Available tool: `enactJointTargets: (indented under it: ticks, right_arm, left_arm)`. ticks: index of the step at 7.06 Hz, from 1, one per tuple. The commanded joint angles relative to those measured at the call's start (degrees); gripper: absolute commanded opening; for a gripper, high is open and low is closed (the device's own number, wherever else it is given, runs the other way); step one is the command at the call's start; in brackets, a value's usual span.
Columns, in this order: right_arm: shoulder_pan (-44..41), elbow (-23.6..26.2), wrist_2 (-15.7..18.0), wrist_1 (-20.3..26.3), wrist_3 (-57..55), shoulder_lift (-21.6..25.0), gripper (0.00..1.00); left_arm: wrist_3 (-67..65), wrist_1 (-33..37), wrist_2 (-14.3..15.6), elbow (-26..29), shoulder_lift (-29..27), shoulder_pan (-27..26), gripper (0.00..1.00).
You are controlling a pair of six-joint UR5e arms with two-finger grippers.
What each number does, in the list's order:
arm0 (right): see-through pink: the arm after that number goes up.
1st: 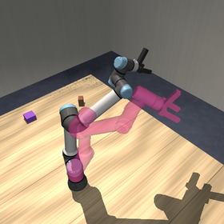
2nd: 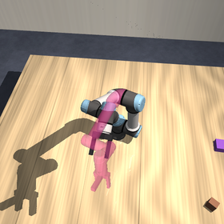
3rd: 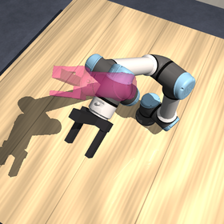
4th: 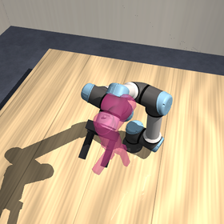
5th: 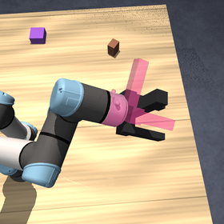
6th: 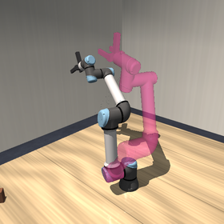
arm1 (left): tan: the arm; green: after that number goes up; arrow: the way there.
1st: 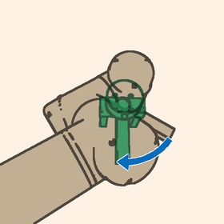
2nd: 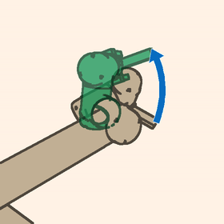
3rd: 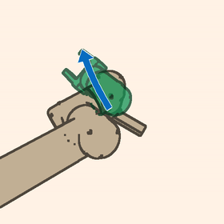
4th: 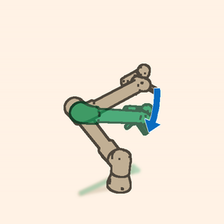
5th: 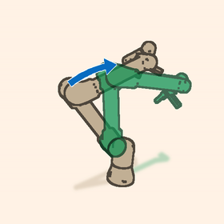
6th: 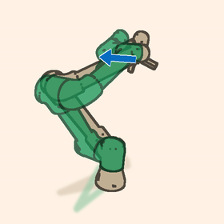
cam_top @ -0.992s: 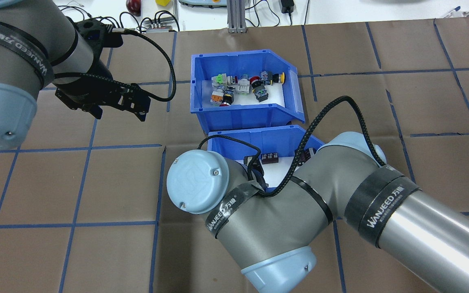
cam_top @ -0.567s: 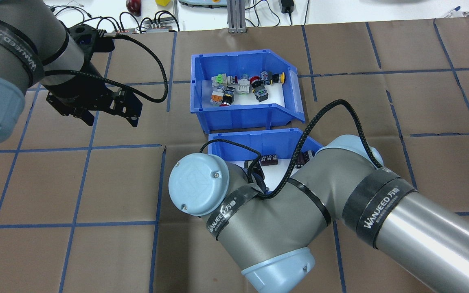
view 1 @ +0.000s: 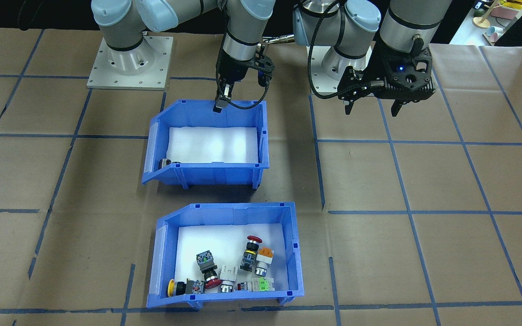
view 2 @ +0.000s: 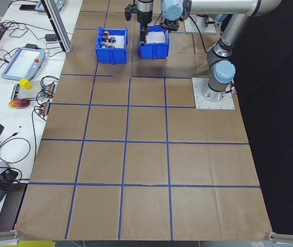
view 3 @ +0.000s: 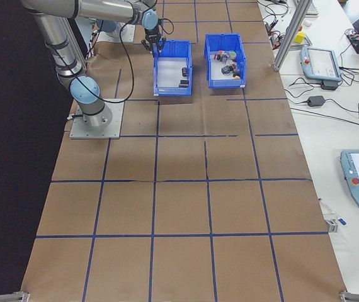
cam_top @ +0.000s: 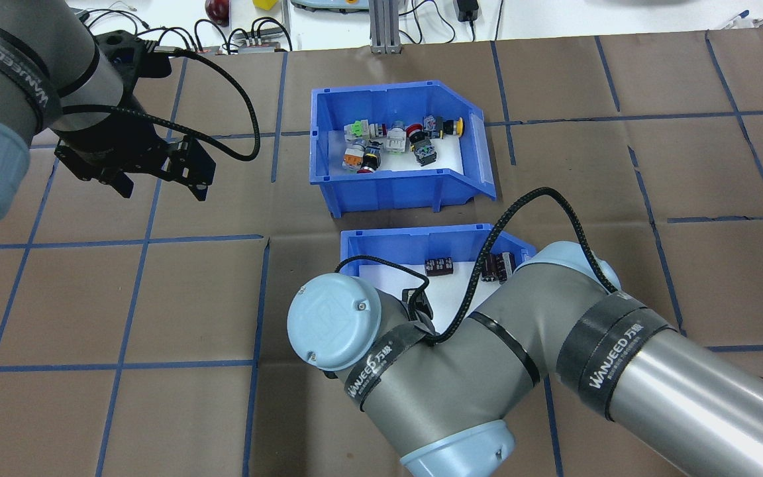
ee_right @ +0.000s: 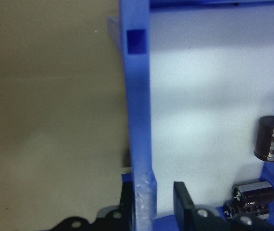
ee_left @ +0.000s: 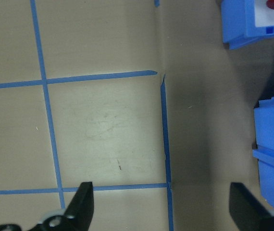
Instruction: Place button box in front
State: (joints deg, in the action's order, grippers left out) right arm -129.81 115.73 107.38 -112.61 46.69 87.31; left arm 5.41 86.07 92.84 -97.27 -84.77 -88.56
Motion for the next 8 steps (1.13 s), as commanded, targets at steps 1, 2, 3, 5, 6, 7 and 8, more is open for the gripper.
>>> enactJointTargets:
  ticks: [1,2,3,5,6,7,8]
  right_arm:
    - [0.43,-1.11,-0.25,0.20,-0.11,0.66,1.00]
    - [0.87,-2.95,-0.16,0.72,-0.11,1.53,1.00]
    - [1.48,-4.45,-0.16,3.60,-0.02,2.94,1.00]
    - [7.77,-5.95,-0.16,6.79,-0.02,8.02,1.00]
    - [13.47,-6.22,-1.03,6.79,0.07,9.79,1.00]
    - [18.83,-6.57,-5.91,6.18,-0.19,10.41,1.00]
    - [24.54,-8.05,-7.61,6.70,-5.15,10.42,1.00]
  left_arm:
    - [0.13,-0.02,-3.69,0.06,-0.04,-0.03,0.99]
    - [0.13,-0.02,-4.50,-0.02,0.05,-0.03,0.99]
    - [0.13,-0.02,-4.16,-0.11,0.05,-0.03,0.99]
    - [0.13,-0.02,-4.34,-0.20,0.13,-0.03,0.99]
    - [0.04,-0.02,-4.25,-0.37,0.13,-0.03,0.99]
    - [-0.30,-0.02,-4.25,-0.46,0.13,-0.03,0.99]
    - [-0.48,-0.02,-4.25,-0.55,0.13,-0.03,0.99]
